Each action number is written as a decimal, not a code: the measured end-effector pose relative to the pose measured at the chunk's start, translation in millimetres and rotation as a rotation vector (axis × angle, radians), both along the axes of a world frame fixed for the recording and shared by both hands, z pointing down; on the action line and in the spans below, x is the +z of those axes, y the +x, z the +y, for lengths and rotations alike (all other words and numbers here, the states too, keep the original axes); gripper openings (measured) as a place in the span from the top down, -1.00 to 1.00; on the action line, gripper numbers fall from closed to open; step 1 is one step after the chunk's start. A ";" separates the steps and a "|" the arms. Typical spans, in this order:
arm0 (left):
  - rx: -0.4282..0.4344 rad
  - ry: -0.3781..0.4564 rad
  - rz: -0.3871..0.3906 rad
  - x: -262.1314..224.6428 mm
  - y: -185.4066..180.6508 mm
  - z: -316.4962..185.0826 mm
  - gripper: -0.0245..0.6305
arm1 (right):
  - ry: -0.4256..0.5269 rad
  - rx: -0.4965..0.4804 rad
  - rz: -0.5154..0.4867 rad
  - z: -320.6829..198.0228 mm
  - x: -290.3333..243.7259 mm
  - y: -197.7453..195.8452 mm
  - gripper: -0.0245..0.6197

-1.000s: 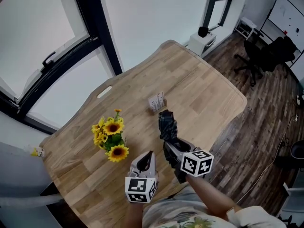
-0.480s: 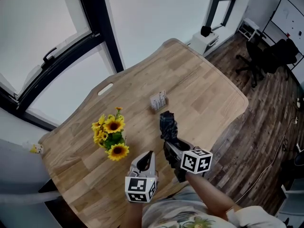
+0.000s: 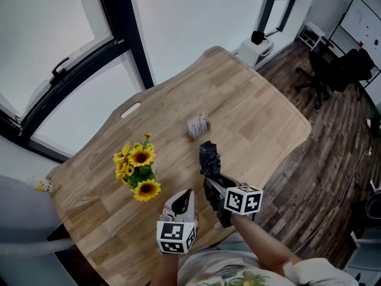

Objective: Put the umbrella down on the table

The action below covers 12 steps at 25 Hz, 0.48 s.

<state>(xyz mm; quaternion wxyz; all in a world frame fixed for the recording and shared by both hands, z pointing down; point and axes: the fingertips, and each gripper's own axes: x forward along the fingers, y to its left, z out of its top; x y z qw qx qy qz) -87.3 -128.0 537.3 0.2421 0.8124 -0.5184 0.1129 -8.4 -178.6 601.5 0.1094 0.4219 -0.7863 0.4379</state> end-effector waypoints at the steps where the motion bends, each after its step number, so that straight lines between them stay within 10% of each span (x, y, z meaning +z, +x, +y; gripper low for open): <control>1: 0.000 -0.001 0.000 0.5 -0.3 -0.2 0.92 | -0.006 0.002 0.001 -0.1 2.1 0.1 0.36; 12: 0.004 -0.016 -0.001 4.2 -5.5 0.1 0.92 | -0.054 0.010 0.015 1.5 21.7 0.1 0.36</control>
